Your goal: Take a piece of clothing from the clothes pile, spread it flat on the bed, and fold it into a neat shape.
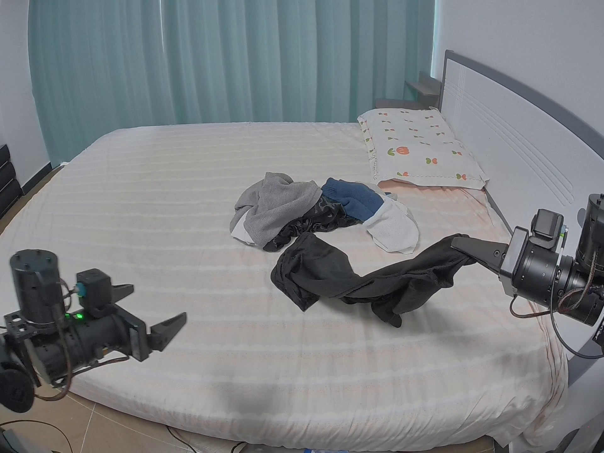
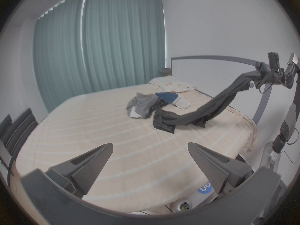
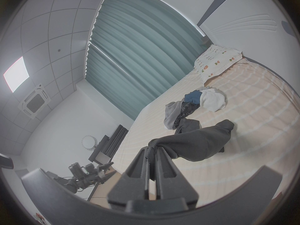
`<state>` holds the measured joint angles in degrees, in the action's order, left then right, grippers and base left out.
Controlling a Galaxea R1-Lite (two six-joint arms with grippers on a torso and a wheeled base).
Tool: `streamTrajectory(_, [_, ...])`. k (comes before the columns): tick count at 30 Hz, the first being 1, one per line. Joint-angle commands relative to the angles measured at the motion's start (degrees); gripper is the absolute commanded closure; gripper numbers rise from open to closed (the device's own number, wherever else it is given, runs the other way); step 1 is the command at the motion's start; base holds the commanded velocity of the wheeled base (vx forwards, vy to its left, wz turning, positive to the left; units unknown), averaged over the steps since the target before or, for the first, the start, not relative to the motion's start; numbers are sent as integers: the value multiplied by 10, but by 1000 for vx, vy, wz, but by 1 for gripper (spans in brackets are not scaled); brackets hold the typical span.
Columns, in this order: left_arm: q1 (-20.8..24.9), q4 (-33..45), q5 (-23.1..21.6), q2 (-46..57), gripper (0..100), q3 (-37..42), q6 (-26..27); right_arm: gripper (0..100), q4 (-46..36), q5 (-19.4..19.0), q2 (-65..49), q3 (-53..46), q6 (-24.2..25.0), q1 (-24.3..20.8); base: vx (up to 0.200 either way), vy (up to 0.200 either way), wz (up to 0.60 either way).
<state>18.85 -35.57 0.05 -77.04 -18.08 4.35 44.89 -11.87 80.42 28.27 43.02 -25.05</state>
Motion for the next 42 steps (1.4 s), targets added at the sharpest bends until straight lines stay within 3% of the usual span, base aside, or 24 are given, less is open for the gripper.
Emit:
streamTrajectory(1, [93, -84, 21, -247, 0, -57, -63, 100, -1, -2, 2, 1, -1, 2, 0, 0, 0])
streamTrajectory(5, [104, -145, 34, -360, 0, -90, -72, 100, 0, -1, 6, 3, 1, 1, 0, 0, 0])
streamTrajectory(8, [116, -208, 74, -447, 0, -144, -76, 100, 0, -2, 11, 3, 2, 2, 0, 0, 0])
streamTrajectory(16, [117, -215, 86, -578, 0, -287, -77, 100, 6, 4, 11, 17, 6, 7, 0, 0, 0])
streamTrajectory(21, [131, -216, 86, -596, 0, -325, -94, 100, 6, 4, 11, 13, 5, -1, 0, 0, 0])
streamTrajectory(25, [168, -222, 77, -591, 0, -326, -137, 100, 13, 8, 9, 11, 7, -28, 0, 0, 0])
streamTrajectory(30, [187, -258, 79, -591, 0, -336, -143, 100, 34, 25, -5, 9, 7, -45, 0, 0, 0])
streamTrajectory(34, [188, -274, 87, -597, 0, -353, -141, 100, 37, 25, -34, 6, 9, -50, 0, 0, 0])
streamTrajectory(38, [179, -274, 129, -623, 0, -394, -143, 100, 37, 26, -68, 7, 9, -62, 0, 0, 0])
streamTrajectory(42, [173, -269, 131, -637, 0, -406, -149, 100, 37, 26, -80, 7, 8, -62, 0, 0, 0])
